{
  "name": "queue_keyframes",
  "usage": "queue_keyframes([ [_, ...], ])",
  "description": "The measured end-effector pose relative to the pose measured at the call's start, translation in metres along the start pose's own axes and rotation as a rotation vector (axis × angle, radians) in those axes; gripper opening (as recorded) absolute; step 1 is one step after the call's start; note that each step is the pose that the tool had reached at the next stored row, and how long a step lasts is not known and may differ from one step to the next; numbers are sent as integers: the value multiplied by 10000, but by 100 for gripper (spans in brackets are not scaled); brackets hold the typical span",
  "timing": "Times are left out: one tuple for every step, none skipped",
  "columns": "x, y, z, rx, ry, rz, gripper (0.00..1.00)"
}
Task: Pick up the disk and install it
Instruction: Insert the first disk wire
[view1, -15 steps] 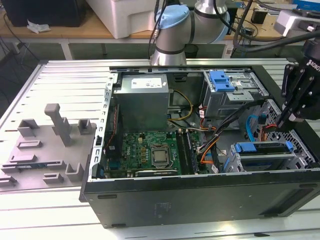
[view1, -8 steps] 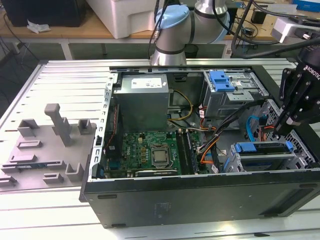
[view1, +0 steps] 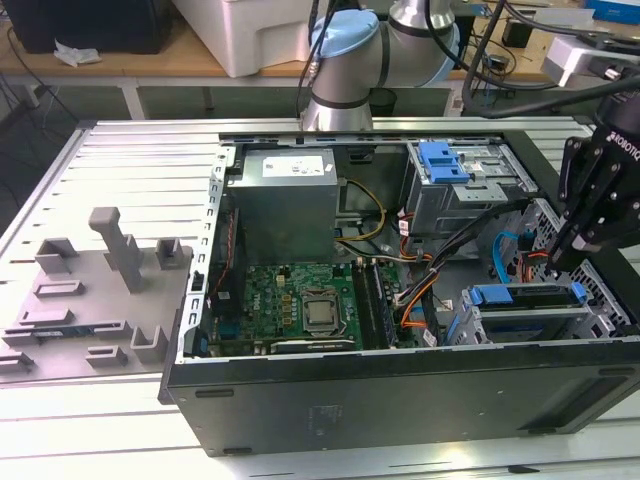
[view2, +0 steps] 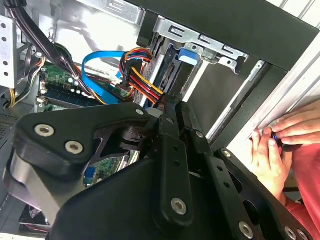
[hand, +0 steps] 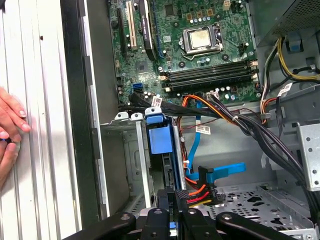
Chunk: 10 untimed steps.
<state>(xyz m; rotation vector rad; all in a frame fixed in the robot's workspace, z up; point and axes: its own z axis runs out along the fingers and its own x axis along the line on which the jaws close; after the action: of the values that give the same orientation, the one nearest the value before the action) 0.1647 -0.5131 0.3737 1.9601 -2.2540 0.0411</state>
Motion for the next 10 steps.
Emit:
queue_keyframes([
  [0,0,2,12,-2,2,17],
  [0,1,4,55,-10,10,17],
  [0,2,5,216,-42,26,17],
  [4,7,6,301,-59,37,17],
  [11,13,7,337,-65,41,17],
  [20,23,9,363,-69,45,17],
  [28,31,11,388,-72,47,17],
  [40,43,14,427,-78,53,17],
  [46,51,16,457,-84,56,17],
  [52,60,17,500,-93,61,17],
])
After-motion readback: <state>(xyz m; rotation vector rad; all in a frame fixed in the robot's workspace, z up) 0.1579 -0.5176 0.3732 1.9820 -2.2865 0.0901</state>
